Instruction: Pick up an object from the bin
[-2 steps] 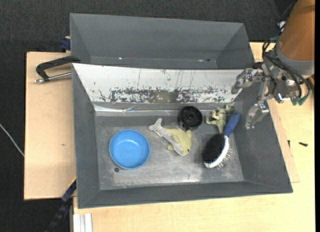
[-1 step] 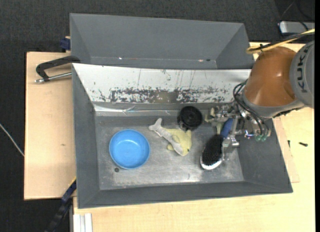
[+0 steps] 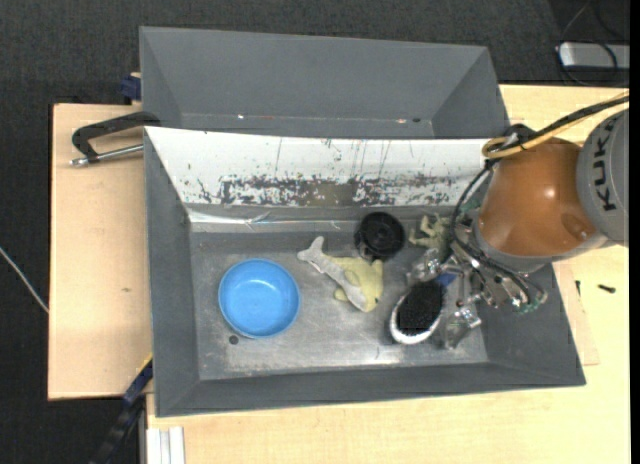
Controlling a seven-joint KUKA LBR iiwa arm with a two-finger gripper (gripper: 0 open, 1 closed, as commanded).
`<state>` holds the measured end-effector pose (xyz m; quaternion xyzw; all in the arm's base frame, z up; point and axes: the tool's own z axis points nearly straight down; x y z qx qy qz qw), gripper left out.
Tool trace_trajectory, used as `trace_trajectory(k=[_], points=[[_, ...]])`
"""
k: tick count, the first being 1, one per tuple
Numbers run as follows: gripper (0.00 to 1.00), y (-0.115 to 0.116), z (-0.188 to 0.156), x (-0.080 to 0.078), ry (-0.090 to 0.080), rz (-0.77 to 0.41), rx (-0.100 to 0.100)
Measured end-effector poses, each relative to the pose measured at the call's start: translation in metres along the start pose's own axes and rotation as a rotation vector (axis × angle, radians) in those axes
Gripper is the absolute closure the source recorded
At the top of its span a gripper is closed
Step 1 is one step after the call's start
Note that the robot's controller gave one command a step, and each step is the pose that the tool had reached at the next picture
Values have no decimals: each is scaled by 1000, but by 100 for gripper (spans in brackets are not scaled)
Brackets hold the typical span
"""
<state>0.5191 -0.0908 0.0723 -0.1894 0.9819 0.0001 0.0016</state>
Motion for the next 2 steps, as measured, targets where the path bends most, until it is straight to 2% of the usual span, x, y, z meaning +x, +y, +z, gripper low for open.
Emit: trace_trajectory(k=[1, 2], points=[[100, -1, -2, -1, -4, -1, 2], [100, 15, -146, -31, -10, -159, 5]])
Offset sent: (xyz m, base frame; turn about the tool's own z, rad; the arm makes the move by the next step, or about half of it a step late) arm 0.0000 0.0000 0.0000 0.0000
